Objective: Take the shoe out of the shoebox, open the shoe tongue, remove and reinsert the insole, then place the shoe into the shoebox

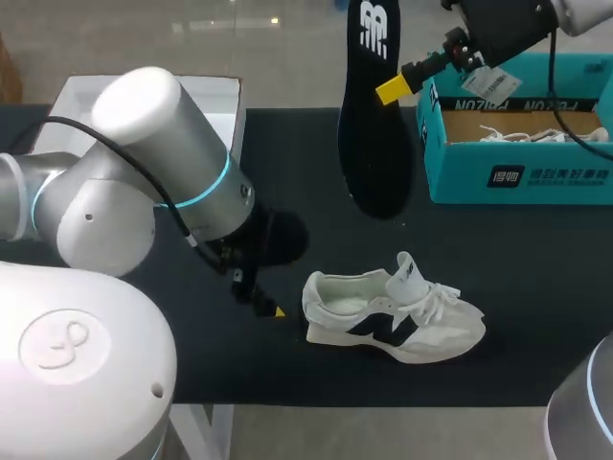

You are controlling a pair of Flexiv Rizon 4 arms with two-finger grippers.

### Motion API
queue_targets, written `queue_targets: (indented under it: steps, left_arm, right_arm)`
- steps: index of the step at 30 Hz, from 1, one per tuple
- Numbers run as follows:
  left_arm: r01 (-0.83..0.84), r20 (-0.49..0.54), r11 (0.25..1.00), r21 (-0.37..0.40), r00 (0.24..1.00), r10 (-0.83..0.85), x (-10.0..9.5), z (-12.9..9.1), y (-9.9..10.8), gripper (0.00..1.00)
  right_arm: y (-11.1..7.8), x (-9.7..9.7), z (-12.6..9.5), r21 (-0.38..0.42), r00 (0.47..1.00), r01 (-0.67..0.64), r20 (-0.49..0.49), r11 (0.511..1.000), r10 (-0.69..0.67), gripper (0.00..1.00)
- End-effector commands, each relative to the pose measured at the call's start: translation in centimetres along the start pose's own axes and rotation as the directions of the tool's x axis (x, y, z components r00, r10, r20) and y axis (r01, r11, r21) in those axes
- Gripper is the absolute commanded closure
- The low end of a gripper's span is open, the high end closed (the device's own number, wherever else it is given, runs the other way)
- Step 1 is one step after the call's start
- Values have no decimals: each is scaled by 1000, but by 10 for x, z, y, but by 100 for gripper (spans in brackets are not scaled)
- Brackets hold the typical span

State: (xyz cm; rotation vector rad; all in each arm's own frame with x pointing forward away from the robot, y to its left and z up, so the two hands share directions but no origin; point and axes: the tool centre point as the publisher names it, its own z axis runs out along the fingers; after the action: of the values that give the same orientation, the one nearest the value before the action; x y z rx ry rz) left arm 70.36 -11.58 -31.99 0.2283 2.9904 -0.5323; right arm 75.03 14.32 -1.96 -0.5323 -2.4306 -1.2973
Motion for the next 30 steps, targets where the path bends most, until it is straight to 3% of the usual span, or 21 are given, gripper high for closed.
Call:
queue_targets:
  steps: [1,7,17,30]
  left_arm:
    - [-1,1,1000,-20,1000,1,-1,1,-2,0]
    - [-1,1,1000,-20,1000,1,-1,1,-2,0]
    - [16,56,999,33,998,-18,-10,3,-46,0]
    - [-10,-1,1000,-4,1000,10,-33,48,-84,0]
  right_arm:
    - [1,12,-17,20,1000,-8,19,1000,8,100]
    - [0,14,-21,16,1000,-17,20,1000,17,100]
    - [0,14,-21,16,1000,-17,20,1000,17,100]
    - [0,14,-21,16,1000,-17,20,1000,17,100]
